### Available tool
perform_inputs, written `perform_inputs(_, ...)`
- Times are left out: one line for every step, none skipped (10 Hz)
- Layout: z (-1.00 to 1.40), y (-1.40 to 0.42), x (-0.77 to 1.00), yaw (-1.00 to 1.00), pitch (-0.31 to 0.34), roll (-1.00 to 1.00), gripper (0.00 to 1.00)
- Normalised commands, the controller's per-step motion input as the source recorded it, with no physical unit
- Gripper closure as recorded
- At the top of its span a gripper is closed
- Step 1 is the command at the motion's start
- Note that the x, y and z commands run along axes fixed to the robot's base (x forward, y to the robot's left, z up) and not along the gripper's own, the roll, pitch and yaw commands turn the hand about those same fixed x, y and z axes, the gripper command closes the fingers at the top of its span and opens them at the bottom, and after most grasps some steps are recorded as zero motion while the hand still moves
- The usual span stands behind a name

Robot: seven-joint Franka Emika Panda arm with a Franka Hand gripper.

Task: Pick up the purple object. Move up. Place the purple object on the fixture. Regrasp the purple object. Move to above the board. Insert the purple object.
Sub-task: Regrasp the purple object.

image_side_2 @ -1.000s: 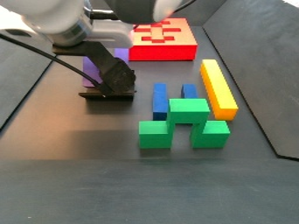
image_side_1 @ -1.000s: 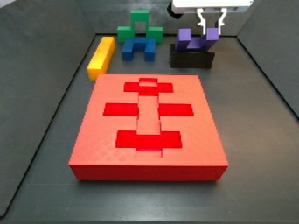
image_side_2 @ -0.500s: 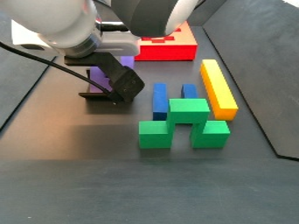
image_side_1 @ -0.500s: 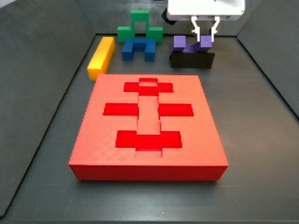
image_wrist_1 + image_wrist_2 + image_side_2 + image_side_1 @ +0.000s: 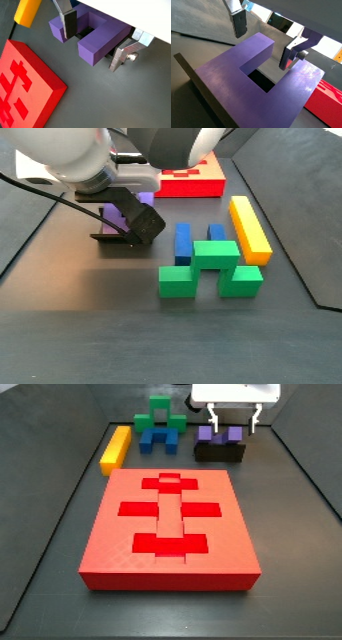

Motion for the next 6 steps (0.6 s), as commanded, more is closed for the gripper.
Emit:
perform_inputs(0.49, 0.0, 0.08, 0.0, 0.0, 0.49, 0.0)
perform_inputs(0.59, -0.21, 0.21, 0.0, -0.034, 1.0, 0.0)
perform_inputs(0.53, -0.3, 0.13, 0.0, -0.186, 1.0, 0.0)
perform_inputs(0.45, -0.37, 0.06, 0.0, -0.263, 1.0, 0.0)
perform_inputs(0.34, -0.45, 0.09, 0.0, -0.291, 1.0, 0.0)
perform_inputs(0.19, -0.46, 0.0, 0.0, -0.52, 1.0, 0.0)
